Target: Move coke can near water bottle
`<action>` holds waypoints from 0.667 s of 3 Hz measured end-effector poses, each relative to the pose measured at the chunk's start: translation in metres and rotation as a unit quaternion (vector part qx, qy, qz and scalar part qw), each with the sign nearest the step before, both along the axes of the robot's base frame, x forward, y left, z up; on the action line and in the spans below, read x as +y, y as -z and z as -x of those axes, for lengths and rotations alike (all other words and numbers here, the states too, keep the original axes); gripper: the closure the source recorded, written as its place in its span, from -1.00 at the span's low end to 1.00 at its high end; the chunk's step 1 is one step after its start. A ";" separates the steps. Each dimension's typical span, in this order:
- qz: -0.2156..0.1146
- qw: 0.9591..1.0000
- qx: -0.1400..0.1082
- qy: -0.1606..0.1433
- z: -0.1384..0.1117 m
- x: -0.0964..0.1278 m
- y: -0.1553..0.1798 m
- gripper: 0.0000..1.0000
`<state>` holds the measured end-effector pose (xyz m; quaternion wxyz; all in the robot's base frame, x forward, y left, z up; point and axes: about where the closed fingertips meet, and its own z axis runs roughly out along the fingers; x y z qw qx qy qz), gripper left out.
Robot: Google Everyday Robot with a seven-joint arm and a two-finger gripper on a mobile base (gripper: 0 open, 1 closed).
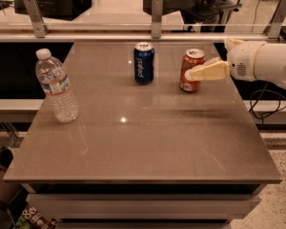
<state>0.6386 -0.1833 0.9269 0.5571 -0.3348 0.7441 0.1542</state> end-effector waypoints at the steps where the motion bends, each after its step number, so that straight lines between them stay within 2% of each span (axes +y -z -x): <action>1: -0.016 1.000 0.000 -0.010 -0.007 0.013 0.005 -1.00; 2: -0.027 0.999 0.000 -0.018 -0.012 0.023 0.010 -1.00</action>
Offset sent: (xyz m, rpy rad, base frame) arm 0.0194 0.0300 -0.0154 0.0835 -0.0002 0.0488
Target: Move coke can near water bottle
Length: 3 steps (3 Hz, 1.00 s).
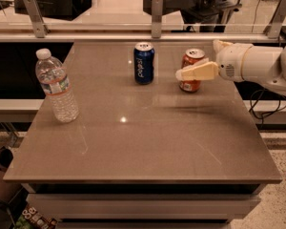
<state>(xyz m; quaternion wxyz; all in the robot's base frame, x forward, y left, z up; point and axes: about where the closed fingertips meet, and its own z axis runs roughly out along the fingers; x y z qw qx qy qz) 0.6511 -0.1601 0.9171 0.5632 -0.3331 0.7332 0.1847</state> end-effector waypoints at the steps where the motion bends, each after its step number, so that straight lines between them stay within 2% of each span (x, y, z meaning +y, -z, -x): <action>1: -0.013 1.000 0.003 -0.005 -0.001 0.008 0.008 -1.00; 3: -0.039 0.999 0.004 -0.005 0.000 0.014 0.020 -1.00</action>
Offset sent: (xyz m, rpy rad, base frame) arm -0.0027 0.0093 -0.0252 0.0996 0.0058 -0.0027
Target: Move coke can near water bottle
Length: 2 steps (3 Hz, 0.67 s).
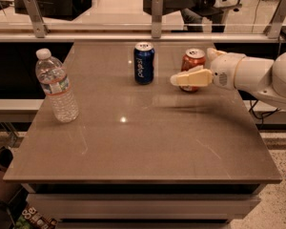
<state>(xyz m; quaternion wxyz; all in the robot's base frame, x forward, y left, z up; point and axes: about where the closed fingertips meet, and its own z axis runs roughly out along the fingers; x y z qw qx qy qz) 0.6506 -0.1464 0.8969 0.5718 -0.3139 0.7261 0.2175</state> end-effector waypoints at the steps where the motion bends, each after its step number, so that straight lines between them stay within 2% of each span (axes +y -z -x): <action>1: 0.000 1.000 0.000 0.001 -0.001 0.003 0.002 -0.65; 2: 0.000 1.000 0.000 -0.001 -0.001 0.005 0.002 -0.17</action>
Offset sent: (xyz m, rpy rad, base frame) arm 0.0005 0.0022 -0.0014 0.0005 -0.0002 -0.0016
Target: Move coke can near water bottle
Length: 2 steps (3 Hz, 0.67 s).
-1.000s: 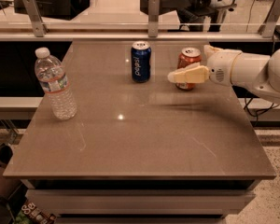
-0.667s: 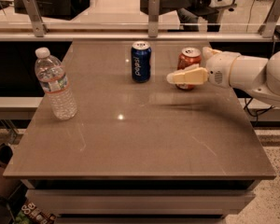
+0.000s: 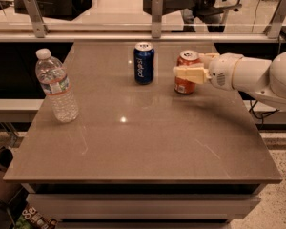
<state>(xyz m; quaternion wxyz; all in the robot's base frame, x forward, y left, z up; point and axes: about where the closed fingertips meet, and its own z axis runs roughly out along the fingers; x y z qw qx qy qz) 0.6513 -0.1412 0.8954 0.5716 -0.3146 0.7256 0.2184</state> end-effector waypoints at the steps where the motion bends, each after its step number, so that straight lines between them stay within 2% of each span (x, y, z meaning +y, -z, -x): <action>1: 0.000 1.000 0.000 -0.002 0.000 0.003 0.000 0.30; 2: 0.000 1.000 0.000 -0.004 0.000 0.005 0.000 0.76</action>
Offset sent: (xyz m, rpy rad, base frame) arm 0.0001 0.0019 0.0000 0.0002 0.0001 0.0030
